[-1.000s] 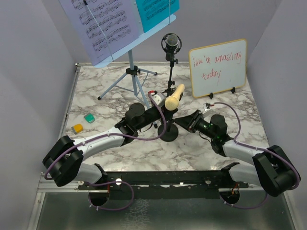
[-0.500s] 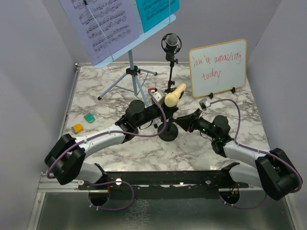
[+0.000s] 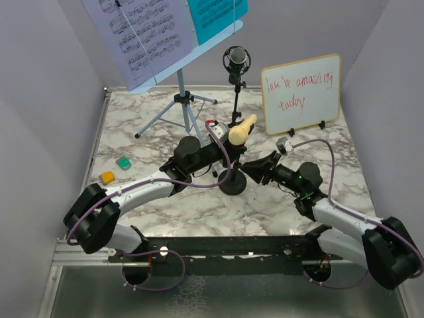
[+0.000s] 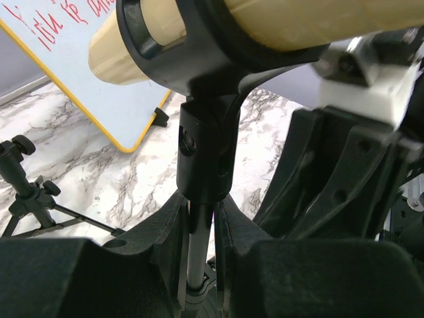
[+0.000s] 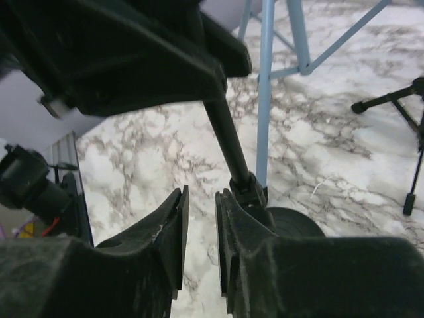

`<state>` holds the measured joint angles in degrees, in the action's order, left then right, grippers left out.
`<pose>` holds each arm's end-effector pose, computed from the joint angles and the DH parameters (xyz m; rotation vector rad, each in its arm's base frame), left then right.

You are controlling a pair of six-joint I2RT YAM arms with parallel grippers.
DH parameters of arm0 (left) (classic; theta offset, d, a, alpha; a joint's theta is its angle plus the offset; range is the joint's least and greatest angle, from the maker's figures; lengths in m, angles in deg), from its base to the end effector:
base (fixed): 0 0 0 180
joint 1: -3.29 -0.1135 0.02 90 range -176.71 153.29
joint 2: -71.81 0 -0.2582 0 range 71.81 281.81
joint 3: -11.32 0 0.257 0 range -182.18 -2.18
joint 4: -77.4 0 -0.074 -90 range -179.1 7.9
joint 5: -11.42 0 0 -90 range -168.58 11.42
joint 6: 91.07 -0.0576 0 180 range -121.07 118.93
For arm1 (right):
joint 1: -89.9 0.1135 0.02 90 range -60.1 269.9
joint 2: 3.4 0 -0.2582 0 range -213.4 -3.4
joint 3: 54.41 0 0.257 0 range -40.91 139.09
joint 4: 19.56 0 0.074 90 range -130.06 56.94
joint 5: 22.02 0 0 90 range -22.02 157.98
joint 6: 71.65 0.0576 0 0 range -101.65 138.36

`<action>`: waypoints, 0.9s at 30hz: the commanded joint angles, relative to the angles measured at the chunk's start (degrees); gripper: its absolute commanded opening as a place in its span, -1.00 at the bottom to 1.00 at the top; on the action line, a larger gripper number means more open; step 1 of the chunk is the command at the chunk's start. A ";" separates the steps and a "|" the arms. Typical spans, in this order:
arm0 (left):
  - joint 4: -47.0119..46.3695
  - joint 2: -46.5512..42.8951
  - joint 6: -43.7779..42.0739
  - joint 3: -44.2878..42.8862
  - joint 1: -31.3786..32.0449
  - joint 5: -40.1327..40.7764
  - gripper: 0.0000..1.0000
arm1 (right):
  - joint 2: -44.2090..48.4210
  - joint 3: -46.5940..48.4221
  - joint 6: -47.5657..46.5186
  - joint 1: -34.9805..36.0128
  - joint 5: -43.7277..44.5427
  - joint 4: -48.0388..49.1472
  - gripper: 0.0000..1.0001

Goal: Pack up the instrument practice props
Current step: Unscrew the knob on the microphone stand.

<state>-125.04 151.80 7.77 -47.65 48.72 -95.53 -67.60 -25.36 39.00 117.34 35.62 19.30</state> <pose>0.2295 -0.2569 0.2788 0.7399 1.4535 -0.9676 0.1989 0.1380 0.2059 -0.5695 1.5155 1.0821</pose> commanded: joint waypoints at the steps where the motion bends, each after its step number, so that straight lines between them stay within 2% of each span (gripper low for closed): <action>1: 10.90 2.27 -0.58 4.12 -0.08 -0.51 -1.00 | 9.41 2.26 12.63 0.36 9.89 -14.92 -0.29; 5: 10.89 1.85 -0.58 5.03 -0.01 -0.38 -1.00 | 15.00 5.11 21.56 0.40 15.95 -30.69 0.02; 8: 10.45 0.77 -0.81 6.05 -0.08 0.36 -1.00 | 16.29 4.30 29.80 0.40 18.10 -33.91 0.06; 11: 9.31 -0.63 -1.18 7.51 0.01 1.05 -1.00 | 14.67 2.96 37.20 0.36 17.41 -33.64 0.07; 15: 7.40 -2.22 -1.54 9.49 -0.07 1.61 -1.00 | 9.57 1.25 42.63 0.41 12.43 -26.66 0.06; 19: 6.54 -3.01 -1.50 10.30 -0.13 1.72 -1.00 | 5.14 1.21 45.17 0.41 9.60 -21.94 0.03; 23: 6.09 -3.08 -1.13 10.39 -0.04 1.02 -1.00 | 3.12 1.15 46.40 0.39 9.56 -19.89 -0.10; 27: 5.80 -2.44 -0.81 10.09 0.01 0.07 -1.00 | 2.94 1.44 47.58 0.41 10.63 -18.51 -0.12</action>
<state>-130.00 147.23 6.33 -40.62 48.74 -94.70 -64.28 -23.92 83.96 117.34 46.64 -2.93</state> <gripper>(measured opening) 0.232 0.444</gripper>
